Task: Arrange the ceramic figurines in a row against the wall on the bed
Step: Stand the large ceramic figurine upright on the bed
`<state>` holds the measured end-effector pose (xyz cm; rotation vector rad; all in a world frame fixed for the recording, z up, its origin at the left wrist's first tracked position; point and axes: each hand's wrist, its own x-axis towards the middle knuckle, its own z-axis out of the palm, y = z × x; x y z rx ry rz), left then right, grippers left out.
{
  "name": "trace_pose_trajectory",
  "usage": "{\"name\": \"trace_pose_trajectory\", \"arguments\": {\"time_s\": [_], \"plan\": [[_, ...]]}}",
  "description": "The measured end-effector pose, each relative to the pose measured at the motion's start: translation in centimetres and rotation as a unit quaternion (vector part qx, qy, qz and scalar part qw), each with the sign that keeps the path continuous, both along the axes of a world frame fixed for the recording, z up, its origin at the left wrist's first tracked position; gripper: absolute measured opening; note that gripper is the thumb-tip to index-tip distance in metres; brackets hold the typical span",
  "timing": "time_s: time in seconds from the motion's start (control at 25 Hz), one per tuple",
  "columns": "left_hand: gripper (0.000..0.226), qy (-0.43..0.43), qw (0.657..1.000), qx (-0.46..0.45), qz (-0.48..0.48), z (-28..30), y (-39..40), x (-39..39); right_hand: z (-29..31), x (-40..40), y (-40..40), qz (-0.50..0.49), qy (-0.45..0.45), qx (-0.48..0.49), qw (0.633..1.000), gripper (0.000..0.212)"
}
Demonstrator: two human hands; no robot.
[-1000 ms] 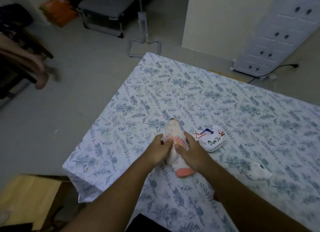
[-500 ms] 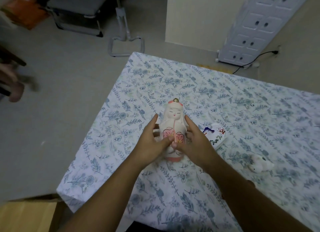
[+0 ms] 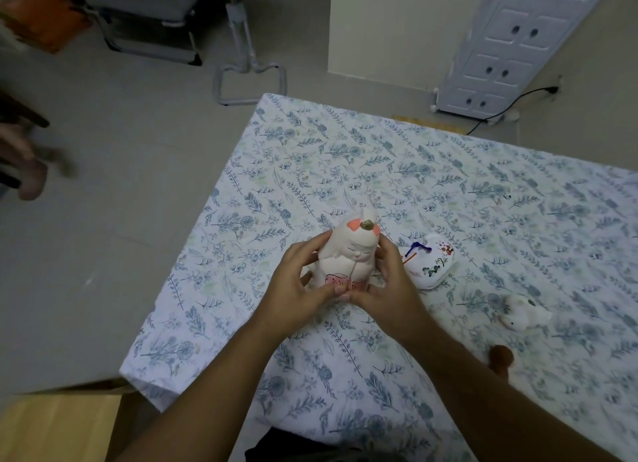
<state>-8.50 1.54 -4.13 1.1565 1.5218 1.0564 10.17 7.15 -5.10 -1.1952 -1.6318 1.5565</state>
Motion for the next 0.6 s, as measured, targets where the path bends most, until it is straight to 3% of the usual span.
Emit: {"name": "trace_pose_trajectory", "arguments": {"time_s": [0.28, 0.6], "plan": [[0.080, 0.017, 0.999, 0.005, -0.032, -0.4, -0.7, -0.3, -0.3, -0.7, -0.8, -0.010, -0.018, 0.021, 1.000, 0.083], [0.080, 0.019, 0.998, 0.014, -0.053, -0.9, -0.8, -0.6, -0.8, -1.2, -1.2, -0.012, 0.015, 0.027, 0.999, 0.090]]}}
